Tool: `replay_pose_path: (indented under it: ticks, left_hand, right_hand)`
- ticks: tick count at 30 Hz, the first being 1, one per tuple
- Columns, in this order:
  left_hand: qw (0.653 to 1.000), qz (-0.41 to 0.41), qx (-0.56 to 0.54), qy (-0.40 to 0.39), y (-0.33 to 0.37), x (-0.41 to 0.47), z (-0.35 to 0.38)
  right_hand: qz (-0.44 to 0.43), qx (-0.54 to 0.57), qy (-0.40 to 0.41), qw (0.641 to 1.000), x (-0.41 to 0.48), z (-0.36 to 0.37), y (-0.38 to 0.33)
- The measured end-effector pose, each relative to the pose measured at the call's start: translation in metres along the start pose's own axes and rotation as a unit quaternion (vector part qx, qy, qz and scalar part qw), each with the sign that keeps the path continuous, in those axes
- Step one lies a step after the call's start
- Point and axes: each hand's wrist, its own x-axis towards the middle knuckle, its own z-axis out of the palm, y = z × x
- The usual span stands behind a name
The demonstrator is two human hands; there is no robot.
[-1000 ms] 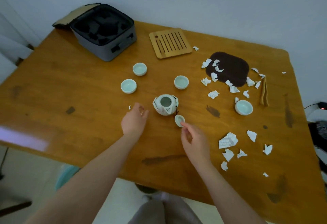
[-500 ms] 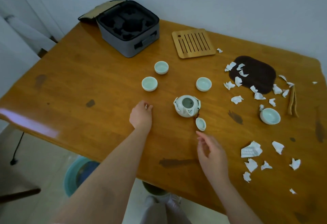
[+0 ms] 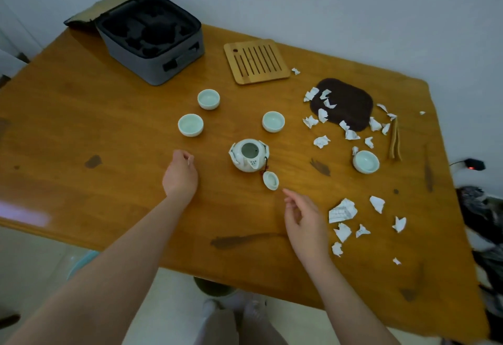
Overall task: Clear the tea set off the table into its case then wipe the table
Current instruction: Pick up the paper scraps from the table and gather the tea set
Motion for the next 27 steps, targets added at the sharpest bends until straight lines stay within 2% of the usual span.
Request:
replay_pose_path:
  ticks: [3, 6, 12, 16, 20, 24, 27]
  left_hand:
    - [0.998, -0.02, -0.058, -0.002, 0.012, -0.011, 0.0]
    - [0.995, 0.0, -0.094, -0.012, 0.026, -0.024, 0.001]
    - [0.979, 0.013, -0.201, 0.021, 0.064, -0.052, 0.003]
    - [0.953, -0.018, -0.303, 0.021, 0.088, -0.08, 0.014]
    - [0.867, -0.133, -0.481, 0.003, 0.13, -0.107, 0.032]
    - [0.727, -0.252, -0.635, -0.059, 0.161, -0.123, 0.046]
    - [0.641, -0.304, -0.696, -0.109, 0.175, -0.129, 0.066]
  right_hand:
    - [0.006, -0.011, 0.003, 1.0, 0.018, -0.014, 0.012]
    - [0.011, -0.034, -0.006, 0.999, 0.051, -0.025, 0.03]
    - [0.001, -0.145, -0.007, 0.989, 0.144, -0.048, 0.064]
    - [-0.062, -0.234, -0.046, 0.969, 0.2, -0.052, 0.084]
    - [-0.132, -0.276, -0.103, 0.947, 0.232, -0.045, 0.102]
    - [-0.181, -0.254, -0.12, 0.943, 0.236, -0.035, 0.108]
    - [-0.175, -0.199, -0.072, 0.961, 0.249, -0.039, 0.107]
